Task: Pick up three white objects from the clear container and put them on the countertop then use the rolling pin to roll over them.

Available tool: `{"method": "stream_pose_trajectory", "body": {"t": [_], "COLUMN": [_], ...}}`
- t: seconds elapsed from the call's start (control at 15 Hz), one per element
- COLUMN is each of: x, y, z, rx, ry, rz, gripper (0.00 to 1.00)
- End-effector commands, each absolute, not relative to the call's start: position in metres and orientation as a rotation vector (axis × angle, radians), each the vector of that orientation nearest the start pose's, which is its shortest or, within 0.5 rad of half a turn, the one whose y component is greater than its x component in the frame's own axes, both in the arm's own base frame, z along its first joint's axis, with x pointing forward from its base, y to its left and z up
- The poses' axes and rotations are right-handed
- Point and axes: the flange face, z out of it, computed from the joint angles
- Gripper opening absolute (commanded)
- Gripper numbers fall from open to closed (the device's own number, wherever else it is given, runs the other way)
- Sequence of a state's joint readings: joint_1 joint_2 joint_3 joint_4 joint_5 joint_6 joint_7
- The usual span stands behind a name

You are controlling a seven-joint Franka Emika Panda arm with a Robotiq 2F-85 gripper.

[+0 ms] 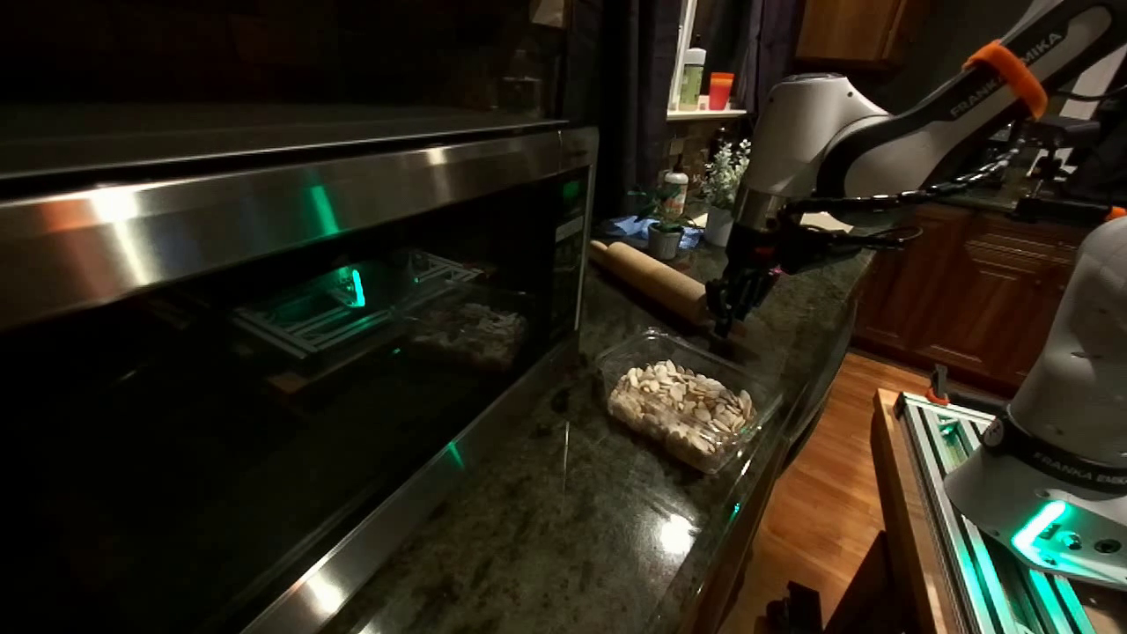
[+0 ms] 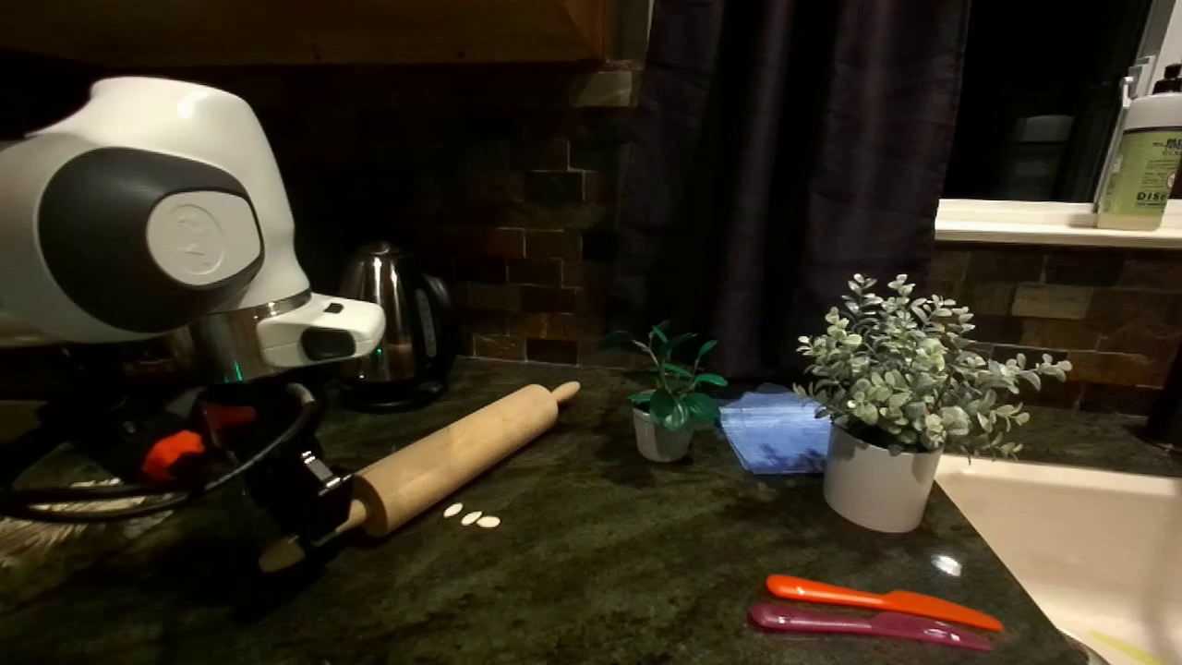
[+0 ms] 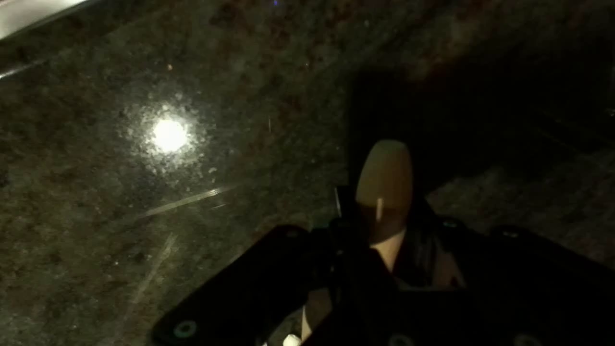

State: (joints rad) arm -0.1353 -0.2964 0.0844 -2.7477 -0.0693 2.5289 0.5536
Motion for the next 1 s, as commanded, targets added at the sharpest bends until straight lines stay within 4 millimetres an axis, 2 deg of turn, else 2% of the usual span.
{"method": "stream_pose_trajectory", "body": {"t": [0.0, 0.4, 0.93], "x": [0.387, 0.385, 0.377], "y": [-0.043, -0.068, -0.077], "z": [0.31, 0.297, 0.302], "rx": [-3.022, -2.917, -2.84], "ry": [0.967, 1.074, 1.192], "rz": [-0.103, -0.043, -0.018], "gripper": [0.07, 0.07, 0.07]}}
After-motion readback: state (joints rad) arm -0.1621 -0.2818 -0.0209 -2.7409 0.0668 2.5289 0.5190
